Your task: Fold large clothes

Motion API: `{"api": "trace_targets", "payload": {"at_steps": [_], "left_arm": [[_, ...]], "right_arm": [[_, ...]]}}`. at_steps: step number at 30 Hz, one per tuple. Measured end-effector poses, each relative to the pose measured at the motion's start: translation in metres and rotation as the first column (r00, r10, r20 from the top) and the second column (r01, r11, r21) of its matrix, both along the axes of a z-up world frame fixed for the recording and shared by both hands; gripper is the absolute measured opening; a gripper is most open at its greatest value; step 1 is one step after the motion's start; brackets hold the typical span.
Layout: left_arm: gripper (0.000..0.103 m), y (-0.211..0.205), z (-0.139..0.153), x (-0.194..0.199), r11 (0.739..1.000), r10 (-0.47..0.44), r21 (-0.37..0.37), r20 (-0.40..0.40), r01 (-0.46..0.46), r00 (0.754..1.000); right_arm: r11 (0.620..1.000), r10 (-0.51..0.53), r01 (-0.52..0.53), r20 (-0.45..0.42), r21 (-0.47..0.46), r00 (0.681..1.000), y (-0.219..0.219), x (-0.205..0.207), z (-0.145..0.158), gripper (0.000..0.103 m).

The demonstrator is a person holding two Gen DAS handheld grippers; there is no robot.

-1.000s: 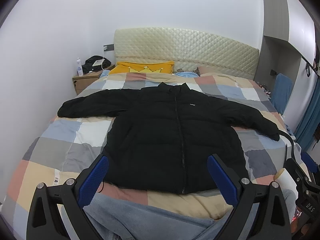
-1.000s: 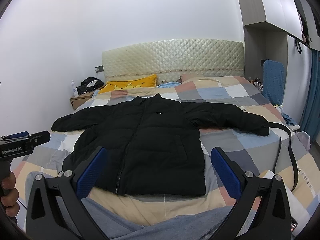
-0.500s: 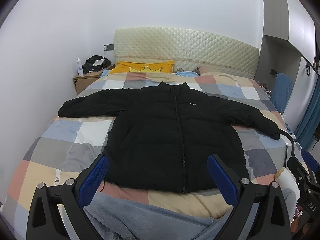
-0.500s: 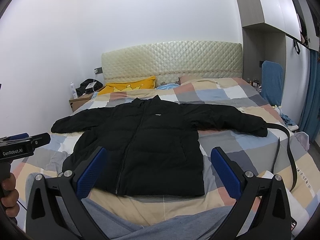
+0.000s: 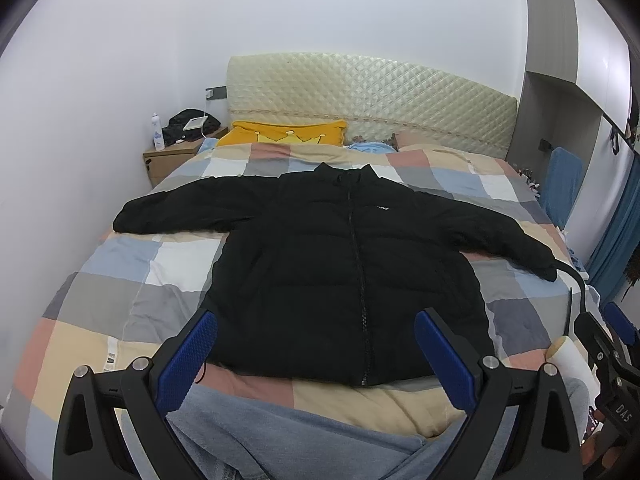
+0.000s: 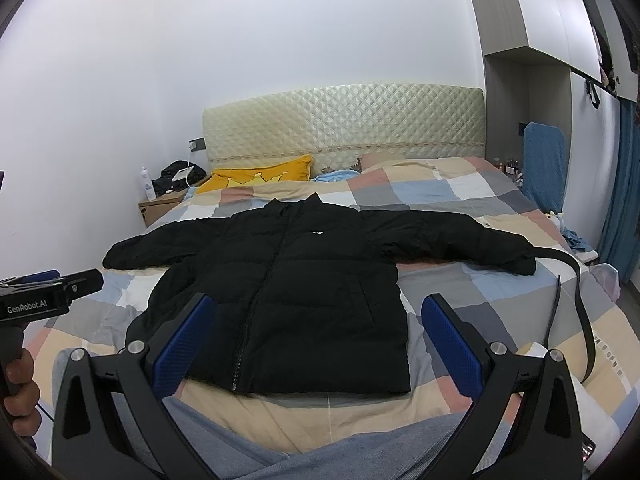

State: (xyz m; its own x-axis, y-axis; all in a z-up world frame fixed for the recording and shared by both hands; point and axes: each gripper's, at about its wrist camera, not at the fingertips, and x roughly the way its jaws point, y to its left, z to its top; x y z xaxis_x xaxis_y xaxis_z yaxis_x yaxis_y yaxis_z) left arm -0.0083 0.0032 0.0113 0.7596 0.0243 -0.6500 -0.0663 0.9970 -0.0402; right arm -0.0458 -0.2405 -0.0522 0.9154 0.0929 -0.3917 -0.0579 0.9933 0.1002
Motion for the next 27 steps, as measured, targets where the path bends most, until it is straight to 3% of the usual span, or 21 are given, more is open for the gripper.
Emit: {"api": "trace_targets", "payload": {"at_steps": [18,24,27], "left_arm": [[0.100,-0.003,-0.006,0.003,1.000,-0.002,-0.015,-0.039,0.001,0.999],[0.100,-0.001,-0.006,0.001,1.000,0.026,0.014,-0.021,-0.026,0.999],[0.100,0.005,-0.006,0.001,1.000,0.023,-0.013,-0.016,-0.024,1.000]], "right_arm": [[1.000,-0.013,0.013,-0.043,-0.002,0.999,0.001,0.008,-0.004,0.103],[1.000,-0.020,0.021,-0.063,0.003,0.998,-0.001,0.010,-0.007,0.103],[1.000,-0.031,0.031,-0.072,-0.005,0.997,0.000,0.013,-0.007,0.103]]}}
